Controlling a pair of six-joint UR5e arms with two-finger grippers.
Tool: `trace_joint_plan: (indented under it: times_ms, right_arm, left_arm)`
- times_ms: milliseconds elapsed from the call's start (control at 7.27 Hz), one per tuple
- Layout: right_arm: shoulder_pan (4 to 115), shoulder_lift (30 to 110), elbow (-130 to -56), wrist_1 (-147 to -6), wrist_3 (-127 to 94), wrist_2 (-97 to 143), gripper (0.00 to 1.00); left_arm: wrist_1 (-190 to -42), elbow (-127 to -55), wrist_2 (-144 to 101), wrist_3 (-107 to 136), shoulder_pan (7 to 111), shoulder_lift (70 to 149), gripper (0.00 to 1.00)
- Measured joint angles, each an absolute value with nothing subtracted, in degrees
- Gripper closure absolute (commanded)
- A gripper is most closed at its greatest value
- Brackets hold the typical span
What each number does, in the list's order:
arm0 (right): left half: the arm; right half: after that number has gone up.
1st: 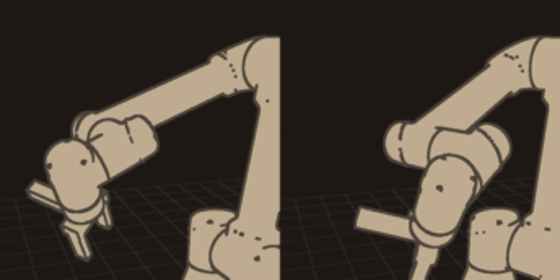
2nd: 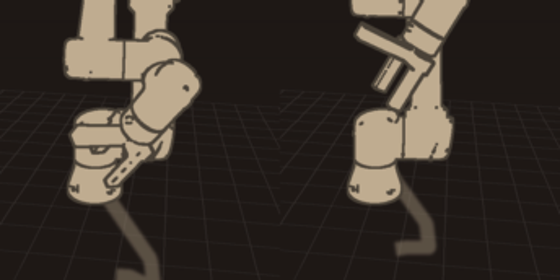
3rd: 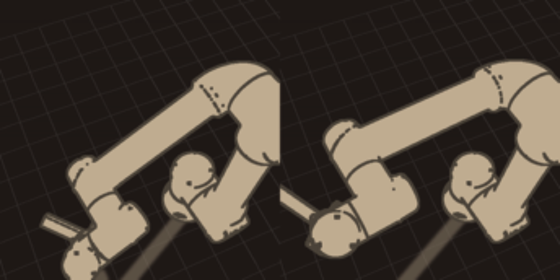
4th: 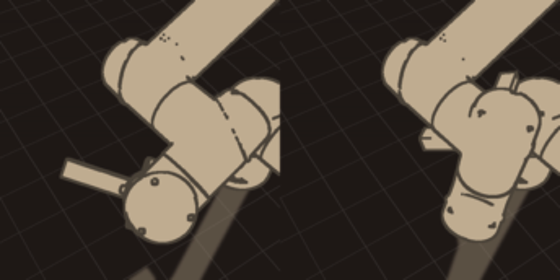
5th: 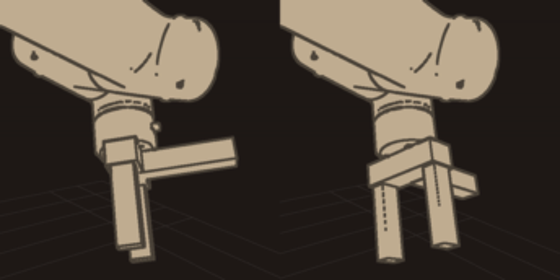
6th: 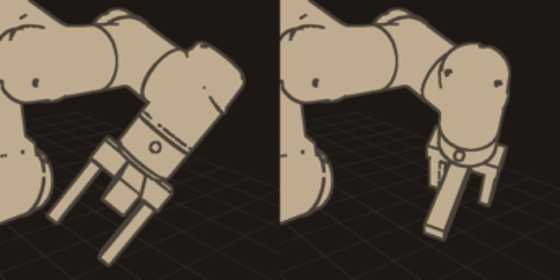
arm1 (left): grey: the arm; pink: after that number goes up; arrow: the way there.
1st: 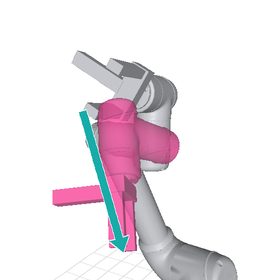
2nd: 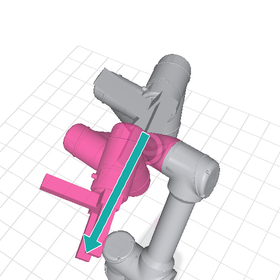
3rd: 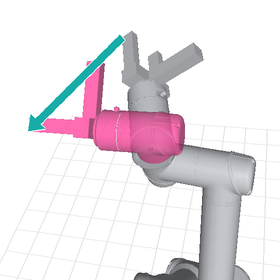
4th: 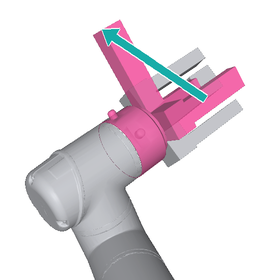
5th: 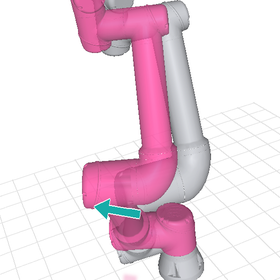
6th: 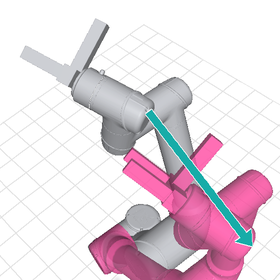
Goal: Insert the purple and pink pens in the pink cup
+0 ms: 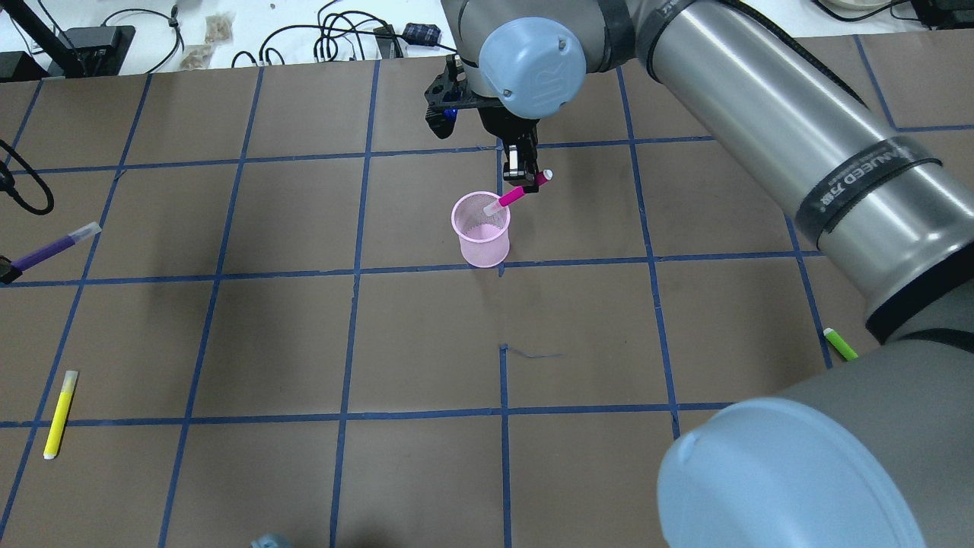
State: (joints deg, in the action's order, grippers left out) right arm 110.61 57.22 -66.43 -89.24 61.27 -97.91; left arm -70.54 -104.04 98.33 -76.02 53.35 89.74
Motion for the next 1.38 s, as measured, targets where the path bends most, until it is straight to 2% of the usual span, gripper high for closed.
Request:
trace_joint_plan:
  times_ms: [825, 1100, 1375]
  right_arm:
    - [109.8, 57.4, -64.0, -88.0, 61.2, -97.9, 0.0]
    - [103.5, 62.4, -62.3, -83.4, 61.2, -97.5, 0.0]
    - [95.3, 70.2, -64.1, -80.1, 60.9, -96.9, 0.0]
  left_arm:
    - [-70.9, -103.2, 98.6, -75.5, 54.5, 89.3, 1.0]
    - [-72.6, -102.3, 100.4, -70.1, 58.6, 88.7, 1.0]
    - [-77.8, -99.3, 106.6, -56.6, 69.4, 88.7, 1.0]
